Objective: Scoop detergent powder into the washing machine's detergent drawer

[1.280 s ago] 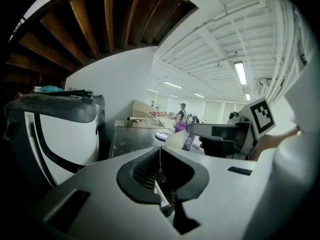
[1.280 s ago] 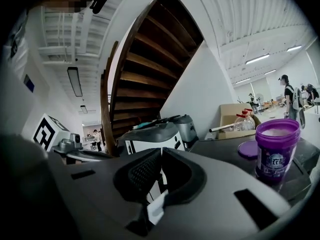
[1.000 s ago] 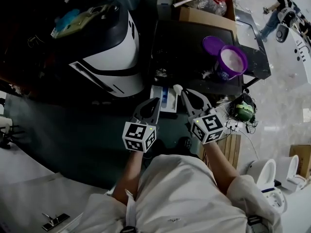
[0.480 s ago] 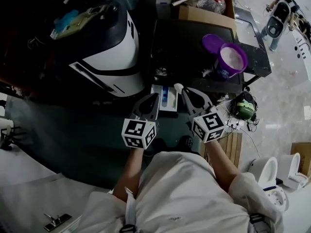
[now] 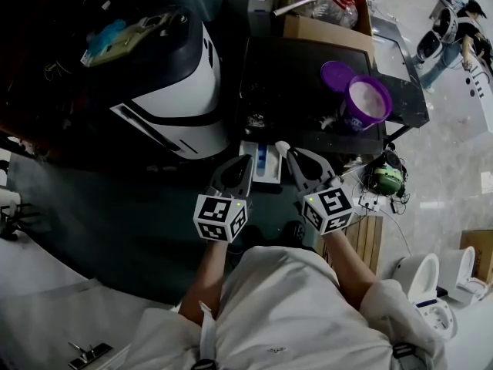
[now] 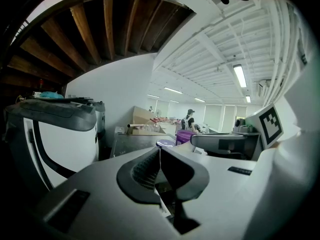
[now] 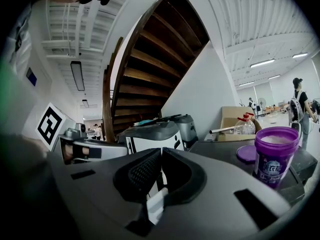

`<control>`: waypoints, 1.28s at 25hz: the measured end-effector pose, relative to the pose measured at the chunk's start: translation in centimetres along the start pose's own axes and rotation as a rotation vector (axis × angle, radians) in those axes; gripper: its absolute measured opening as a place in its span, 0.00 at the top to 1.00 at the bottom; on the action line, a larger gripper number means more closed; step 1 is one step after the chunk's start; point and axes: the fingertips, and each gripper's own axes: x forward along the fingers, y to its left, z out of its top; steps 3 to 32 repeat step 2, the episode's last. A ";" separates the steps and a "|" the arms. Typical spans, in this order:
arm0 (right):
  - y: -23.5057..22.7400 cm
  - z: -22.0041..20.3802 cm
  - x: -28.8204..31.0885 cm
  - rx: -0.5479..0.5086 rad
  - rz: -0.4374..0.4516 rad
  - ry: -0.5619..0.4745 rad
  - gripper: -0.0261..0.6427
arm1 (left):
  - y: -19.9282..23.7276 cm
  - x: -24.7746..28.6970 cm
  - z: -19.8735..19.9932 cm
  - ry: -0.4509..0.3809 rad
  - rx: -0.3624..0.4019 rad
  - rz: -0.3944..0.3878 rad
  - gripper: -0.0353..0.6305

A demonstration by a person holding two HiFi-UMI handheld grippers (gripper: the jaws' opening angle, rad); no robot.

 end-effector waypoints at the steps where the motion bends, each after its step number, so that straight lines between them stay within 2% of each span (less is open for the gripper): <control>1: 0.0 0.0 0.0 0.001 0.000 0.000 0.95 | 0.0 0.0 0.0 0.000 -0.002 0.001 0.91; 32: 0.0 0.0 0.1 0.002 0.000 0.001 0.95 | 0.1 0.0 -0.1 0.000 -0.003 0.002 0.91</control>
